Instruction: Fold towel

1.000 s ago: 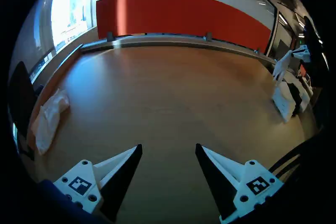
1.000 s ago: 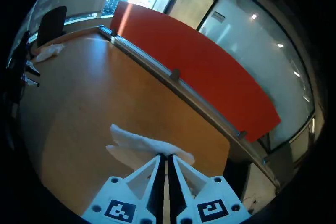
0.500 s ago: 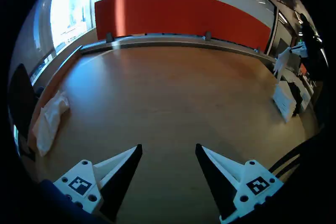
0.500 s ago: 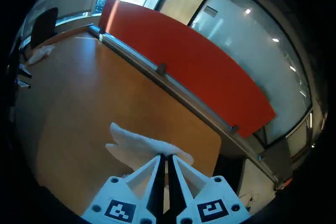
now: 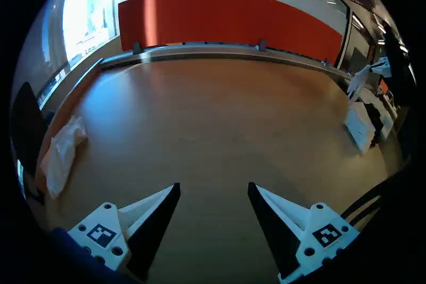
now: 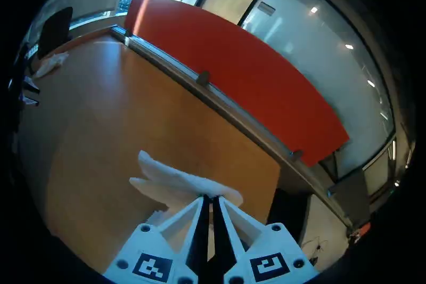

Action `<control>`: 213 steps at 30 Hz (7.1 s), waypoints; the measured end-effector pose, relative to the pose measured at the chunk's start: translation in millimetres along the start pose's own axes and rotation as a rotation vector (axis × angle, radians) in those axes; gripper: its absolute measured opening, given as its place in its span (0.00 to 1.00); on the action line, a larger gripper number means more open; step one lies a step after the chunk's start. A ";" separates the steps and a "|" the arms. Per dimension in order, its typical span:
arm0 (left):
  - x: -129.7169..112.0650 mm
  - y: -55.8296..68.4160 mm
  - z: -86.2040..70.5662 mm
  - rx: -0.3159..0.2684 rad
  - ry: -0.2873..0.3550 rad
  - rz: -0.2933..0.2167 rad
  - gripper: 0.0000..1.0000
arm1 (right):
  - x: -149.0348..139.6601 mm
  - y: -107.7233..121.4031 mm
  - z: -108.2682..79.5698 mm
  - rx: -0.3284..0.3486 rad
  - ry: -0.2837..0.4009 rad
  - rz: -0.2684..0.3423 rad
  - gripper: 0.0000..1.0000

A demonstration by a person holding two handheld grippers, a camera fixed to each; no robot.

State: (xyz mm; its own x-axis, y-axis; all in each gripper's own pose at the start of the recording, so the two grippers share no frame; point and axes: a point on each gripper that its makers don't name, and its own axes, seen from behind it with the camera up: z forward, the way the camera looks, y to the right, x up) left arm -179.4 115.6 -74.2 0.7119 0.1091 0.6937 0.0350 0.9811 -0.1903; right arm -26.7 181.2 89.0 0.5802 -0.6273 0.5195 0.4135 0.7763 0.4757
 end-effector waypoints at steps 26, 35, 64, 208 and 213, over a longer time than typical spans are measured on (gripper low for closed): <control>-4.8 11.2 -2.0 -0.023 -0.012 0.040 0.94 | -159.1 -3.2 -26.3 -0.044 -0.214 0.138 0.05; -8.3 7.2 -4.6 -0.014 -0.014 0.038 0.94 | -182.1 -7.6 -20.6 -0.056 -0.256 0.159 0.05; -11.9 6.4 -5.2 0.003 -0.032 0.043 0.94 | -243.4 -29.5 2.2 -0.064 -0.340 0.280 0.05; 15.7 -0.8 -1.0 0.004 0.022 0.017 0.94 | -106.5 -106.6 12.0 0.027 0.021 0.339 1.00; 21.1 -2.0 -2.1 0.003 0.033 0.023 0.94 | -89.1 -96.5 6.0 -0.032 0.101 0.415 1.00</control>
State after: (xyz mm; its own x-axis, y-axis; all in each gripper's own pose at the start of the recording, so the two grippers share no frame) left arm -163.0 115.6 -60.6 0.7355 0.1262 0.6657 0.0163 0.9789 -0.2035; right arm -122.5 161.8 1.1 0.7671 -0.2533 0.5894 0.1509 0.9642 0.2180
